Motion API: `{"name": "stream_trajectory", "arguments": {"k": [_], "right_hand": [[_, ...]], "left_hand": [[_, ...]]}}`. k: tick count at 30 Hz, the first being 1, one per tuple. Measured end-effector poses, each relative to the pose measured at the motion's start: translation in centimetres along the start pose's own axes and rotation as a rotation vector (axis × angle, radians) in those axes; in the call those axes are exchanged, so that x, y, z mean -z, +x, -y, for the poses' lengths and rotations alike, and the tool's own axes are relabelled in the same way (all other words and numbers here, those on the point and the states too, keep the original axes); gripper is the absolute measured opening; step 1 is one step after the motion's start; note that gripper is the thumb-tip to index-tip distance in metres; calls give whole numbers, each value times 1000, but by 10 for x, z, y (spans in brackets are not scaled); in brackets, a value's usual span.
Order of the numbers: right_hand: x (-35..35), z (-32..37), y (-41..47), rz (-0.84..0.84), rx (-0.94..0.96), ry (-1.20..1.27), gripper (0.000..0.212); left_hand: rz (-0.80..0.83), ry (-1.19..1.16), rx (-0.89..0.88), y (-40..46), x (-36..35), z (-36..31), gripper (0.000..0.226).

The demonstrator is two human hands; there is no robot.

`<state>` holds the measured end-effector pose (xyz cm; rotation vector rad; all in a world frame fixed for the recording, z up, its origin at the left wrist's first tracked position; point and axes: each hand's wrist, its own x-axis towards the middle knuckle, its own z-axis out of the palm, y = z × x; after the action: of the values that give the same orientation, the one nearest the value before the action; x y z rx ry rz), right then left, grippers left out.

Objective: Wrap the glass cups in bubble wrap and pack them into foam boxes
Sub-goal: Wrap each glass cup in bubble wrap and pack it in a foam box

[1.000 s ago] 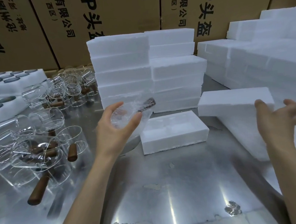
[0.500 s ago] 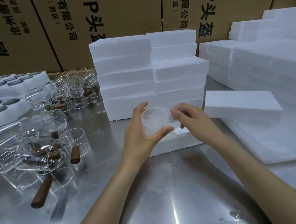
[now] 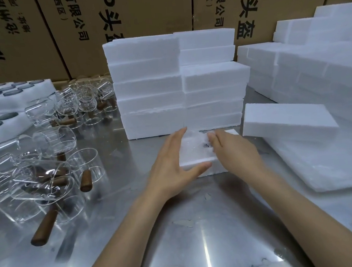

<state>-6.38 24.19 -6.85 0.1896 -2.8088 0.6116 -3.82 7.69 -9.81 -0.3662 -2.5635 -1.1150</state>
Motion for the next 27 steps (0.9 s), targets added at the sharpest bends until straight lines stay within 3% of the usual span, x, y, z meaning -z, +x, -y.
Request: {"name": "stream_trajectory", "arguments": {"k": [4,7,9,11,13,14,16,19,22,27], "right_hand": [[-4,3,-1,-27,-4,-76,34],[-7,3,-3,-81,45,-111,23],[-1,2,-3,-145,44,40,23],[13,-5,-3,-353,71,212,20],[28,-22,-3,-549,90,131,26],[34,-31,-3,-538,35,32,36],[39,-49,-7,-310,-151,-152,61],[40,-65,-7,-130,-281,-244,76],[40,-69,-4,-159,-284,-264,72],[38,-72,-1,-361,-239,-228,50]], "left_hand": [[-15,30,-18,2,-1,2,71],[5,61,-14,2,-1,1,74],[22,66,-9,1,1,1,81],[38,53,-20,0,2,2,88],[37,19,-20,-1,3,3,95],[35,-8,-3,-1,4,3,100],[44,-61,46,0,3,6,112],[75,-57,64,0,4,10,114],[67,-49,51,0,6,12,108],[66,-57,45,0,8,13,100]]}}
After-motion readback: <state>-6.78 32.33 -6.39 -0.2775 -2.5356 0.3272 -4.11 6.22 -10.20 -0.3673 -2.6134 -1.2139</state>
